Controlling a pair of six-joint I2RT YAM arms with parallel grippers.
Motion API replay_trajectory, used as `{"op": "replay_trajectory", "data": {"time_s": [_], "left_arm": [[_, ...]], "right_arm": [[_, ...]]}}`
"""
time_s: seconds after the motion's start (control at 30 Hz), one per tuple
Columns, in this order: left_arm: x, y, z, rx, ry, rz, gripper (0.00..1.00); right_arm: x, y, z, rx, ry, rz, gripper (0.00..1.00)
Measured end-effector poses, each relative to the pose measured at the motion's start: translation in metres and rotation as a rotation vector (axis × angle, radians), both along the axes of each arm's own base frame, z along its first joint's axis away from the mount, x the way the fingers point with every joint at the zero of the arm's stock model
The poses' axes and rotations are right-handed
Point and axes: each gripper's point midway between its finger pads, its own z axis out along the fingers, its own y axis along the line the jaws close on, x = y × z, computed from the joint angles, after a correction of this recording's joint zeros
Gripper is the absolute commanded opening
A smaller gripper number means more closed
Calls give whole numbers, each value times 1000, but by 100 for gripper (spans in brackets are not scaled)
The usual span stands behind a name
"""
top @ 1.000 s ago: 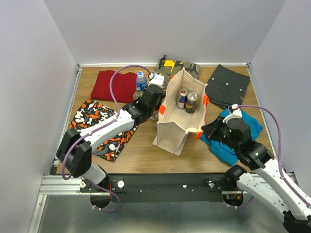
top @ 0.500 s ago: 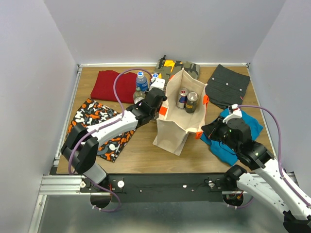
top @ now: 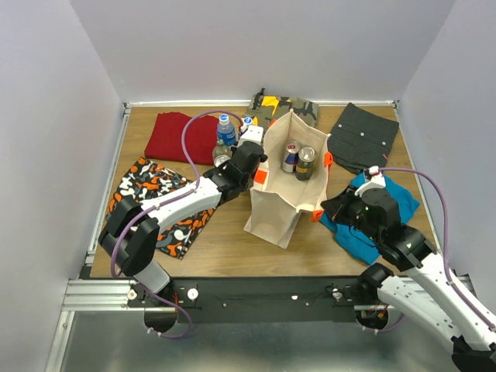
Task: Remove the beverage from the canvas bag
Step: Place the drink at the center of the board.
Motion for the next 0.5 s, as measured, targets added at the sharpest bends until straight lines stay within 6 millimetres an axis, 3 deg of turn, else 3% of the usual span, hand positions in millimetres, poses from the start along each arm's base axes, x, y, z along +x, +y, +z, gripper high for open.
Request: {"op": "replay_trajectory", "data": {"time_s": [0.1,0.23,0.27,0.3,0.33,0.47,0.5], "left_arm": [[1,1,-1,3,-1,6,0],[1,1,-1,0,-2,11,1],[1,1,-1,-1,-2,11,3],[1,0,-1,-2,-3,11,17],[1,1,-1,-3,-2,12,23],[1,0,-1,-7,-1,15,24],[1,0,-1,-9,-1,16,29]], "right_arm": [[0,0,0,0,0,0,19],[0,0,0,0,0,0,28],[0,0,0,-1,1,0,30],[0,0,0,0,1,-1,32],[0,0,0,-2,0,-1,36],[1,-2,0,-6,-2,-9,39],[1,-2,0,-6,-1,-11,40]]}}
